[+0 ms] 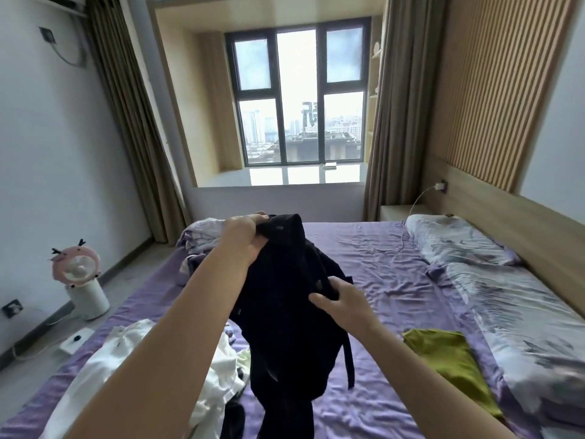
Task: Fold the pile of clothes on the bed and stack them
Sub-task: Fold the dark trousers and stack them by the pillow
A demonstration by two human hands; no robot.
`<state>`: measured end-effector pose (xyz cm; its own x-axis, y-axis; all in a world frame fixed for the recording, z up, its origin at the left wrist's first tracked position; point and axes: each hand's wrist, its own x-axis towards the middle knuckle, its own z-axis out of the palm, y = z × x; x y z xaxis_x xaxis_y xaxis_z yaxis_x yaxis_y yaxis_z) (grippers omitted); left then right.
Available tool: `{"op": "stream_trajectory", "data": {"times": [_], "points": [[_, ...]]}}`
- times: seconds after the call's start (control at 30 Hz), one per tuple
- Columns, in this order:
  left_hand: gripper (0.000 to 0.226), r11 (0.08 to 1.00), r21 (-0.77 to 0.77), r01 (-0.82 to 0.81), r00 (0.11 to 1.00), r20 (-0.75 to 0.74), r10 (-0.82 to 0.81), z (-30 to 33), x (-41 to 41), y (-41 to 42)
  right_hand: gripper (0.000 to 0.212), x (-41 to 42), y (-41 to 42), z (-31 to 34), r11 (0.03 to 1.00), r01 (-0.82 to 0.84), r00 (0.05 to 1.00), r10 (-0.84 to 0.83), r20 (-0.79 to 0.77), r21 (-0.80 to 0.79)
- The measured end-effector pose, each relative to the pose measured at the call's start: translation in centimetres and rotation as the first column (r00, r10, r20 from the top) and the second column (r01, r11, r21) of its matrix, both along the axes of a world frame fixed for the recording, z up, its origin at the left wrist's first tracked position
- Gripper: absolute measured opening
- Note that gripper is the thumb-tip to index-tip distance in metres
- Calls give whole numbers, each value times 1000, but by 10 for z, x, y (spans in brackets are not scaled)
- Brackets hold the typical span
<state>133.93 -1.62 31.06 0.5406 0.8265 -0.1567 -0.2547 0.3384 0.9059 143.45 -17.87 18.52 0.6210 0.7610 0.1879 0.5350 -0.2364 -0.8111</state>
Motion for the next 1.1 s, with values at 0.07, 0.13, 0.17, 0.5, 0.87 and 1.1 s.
{"op": "stream_trajectory", "data": {"times": [0.07,0.13,0.17,0.5,0.87,1.1], "points": [[18,1000,-11,-16,1000,18,16,0,-11,-3,21,3,-3,0,994,54,998,-50,-46,96],[21,1000,10,-5,1000,11,5,-3,-23,-4,17,5,-2,8,975,106,980,-69,-188,195],[23,1000,13,3,1000,6,-3,-5,-29,-5,14,5,0,15,964,108,960,-37,-278,243],[20,974,-217,61,997,57,-50,-11,-59,6,11,-26,20,22,944,19,841,-193,505,329],[23,984,47,171,970,-185,-160,-9,-110,41,12,-41,35,34,961,60,965,14,-263,270],[22,532,710,462,869,-481,-112,-10,-115,35,5,-51,47,100,949,-170,975,200,-92,264]]}}
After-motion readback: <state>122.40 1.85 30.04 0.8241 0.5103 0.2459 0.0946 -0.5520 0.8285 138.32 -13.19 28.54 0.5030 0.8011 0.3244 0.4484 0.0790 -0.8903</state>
